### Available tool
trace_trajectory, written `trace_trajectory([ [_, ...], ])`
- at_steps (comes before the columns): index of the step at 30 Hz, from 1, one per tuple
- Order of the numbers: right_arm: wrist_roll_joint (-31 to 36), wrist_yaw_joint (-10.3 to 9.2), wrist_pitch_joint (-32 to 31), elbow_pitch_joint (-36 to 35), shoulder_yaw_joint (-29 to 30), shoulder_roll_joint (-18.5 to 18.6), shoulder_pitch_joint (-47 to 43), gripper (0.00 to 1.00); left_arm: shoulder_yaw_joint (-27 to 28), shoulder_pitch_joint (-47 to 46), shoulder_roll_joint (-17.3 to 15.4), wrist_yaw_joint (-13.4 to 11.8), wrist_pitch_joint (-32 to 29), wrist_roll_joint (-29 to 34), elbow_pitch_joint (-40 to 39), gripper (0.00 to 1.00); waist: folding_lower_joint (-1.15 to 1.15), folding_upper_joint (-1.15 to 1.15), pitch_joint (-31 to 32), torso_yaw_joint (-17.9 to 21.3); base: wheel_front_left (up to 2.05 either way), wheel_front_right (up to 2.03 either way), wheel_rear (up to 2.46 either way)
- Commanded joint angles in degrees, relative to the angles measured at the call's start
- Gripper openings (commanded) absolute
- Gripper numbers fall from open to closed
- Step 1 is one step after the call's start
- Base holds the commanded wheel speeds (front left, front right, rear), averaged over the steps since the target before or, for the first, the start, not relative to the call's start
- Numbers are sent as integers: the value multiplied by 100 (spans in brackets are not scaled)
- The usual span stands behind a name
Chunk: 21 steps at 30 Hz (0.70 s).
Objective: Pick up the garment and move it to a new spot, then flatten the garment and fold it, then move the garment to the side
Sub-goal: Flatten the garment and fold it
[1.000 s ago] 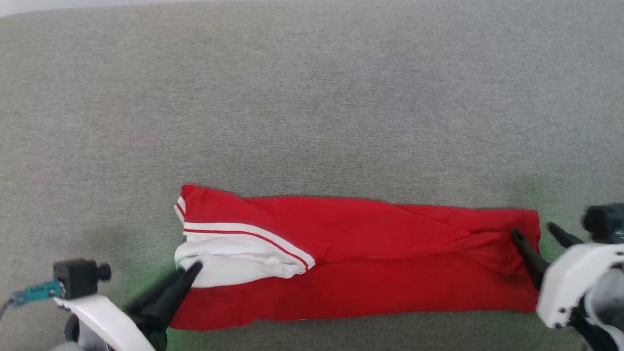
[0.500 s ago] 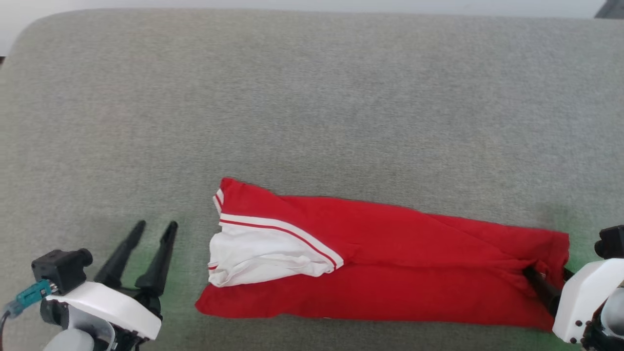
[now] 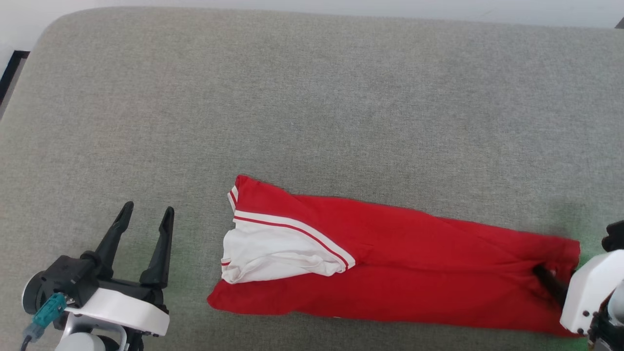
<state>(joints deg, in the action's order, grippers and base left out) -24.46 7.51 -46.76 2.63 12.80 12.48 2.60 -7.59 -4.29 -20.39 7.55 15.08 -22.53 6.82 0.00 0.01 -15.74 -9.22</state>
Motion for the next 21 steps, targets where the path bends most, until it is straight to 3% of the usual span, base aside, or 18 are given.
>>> trace_trajectory([
  [1, 82, -6, 95, 306, -87, -178, 90, 0, 42, 51, 32, -15, 8, 70, -34, 100, 0, -1, -16, 19, 0, 0, 0],
  [11, 176, -23, 534, 168, 439, 59, 480, 0, 218, 75, 3, -15, 9, 135, -156, 100, 0, -1, -73, 365, 0, 0, 0],
  [21, 479, -10, 702, -97, 1804, 465, 958, 0, 243, -42, -148, -15, 9, 112, -305, 100, 0, -1, -212, 765, 0, 0, 0],
])
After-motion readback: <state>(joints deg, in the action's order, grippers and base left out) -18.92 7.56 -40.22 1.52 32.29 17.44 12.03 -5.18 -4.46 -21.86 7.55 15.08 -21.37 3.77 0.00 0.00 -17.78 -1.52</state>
